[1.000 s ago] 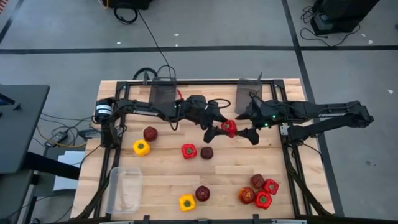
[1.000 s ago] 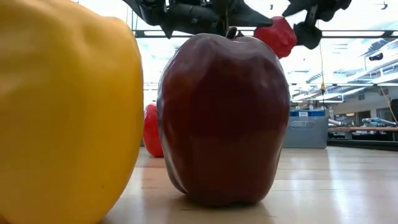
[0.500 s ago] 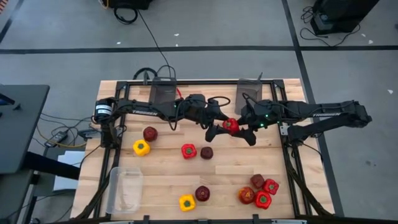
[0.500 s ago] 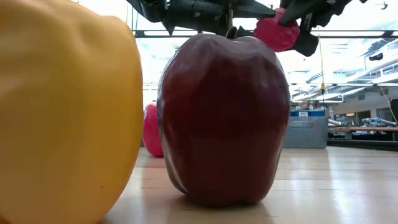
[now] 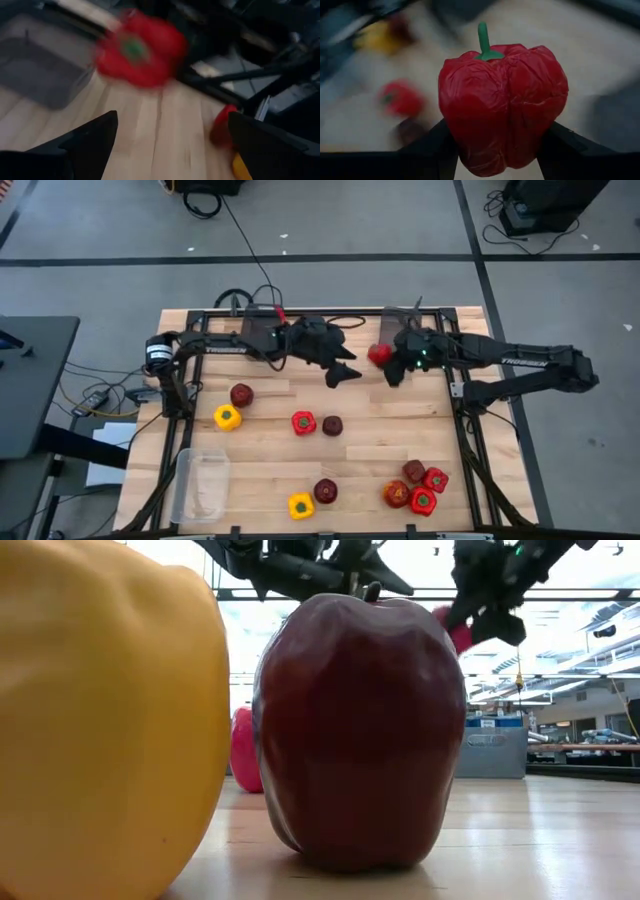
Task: Sort produce into baskets
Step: Put the top center red bell pepper into the top right black transparent bin, then put the left red bell pepper into the top right black transparent bin
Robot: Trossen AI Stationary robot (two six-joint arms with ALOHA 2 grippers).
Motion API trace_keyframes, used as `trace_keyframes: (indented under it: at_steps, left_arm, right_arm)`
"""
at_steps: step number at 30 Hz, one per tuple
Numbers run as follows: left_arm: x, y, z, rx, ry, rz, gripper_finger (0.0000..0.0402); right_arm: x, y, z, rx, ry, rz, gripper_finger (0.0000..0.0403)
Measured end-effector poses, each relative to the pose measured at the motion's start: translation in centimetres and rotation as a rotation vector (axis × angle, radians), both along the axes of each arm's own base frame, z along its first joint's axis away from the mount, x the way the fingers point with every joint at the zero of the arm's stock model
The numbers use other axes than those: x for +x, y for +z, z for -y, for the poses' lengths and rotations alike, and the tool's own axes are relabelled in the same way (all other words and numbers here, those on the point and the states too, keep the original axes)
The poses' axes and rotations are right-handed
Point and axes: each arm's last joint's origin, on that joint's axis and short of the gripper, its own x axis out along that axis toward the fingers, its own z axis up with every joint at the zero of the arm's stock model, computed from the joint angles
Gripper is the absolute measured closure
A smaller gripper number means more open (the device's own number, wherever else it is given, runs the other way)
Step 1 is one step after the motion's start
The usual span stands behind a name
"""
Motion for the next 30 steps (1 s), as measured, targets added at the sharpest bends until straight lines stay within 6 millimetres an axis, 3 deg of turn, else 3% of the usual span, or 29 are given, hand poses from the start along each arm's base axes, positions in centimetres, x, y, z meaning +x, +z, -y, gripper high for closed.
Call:
trace_keyframes:
  at_steps: [6,13,21,30]
  left_arm:
    - [-2.2,-0.1,-0.9,0.036,0.024,-0.177,0.0030]
    - [-5.4,-1.9,-0.2,0.162,-0.036,-0.555,0.0047]
    - [-5.6,-1.5,0.5,0.156,-0.112,-0.536,0.0055]
    - [-7.4,1.0,1.7,0.233,-0.132,-0.515,0.0055]
  right_arm:
    - [-2.0,-1.8,4.0,-0.004,-0.277,-0.215,0.0186]
    - [-2.3,-5.0,8.3,0.049,-0.311,-0.385,0.0185]
    - [-1.6,-7.6,10.9,0.098,-0.273,-0.456,0.0097]
    - [-1.6,-7.1,11.3,0.079,-0.270,-0.414,0.0040]
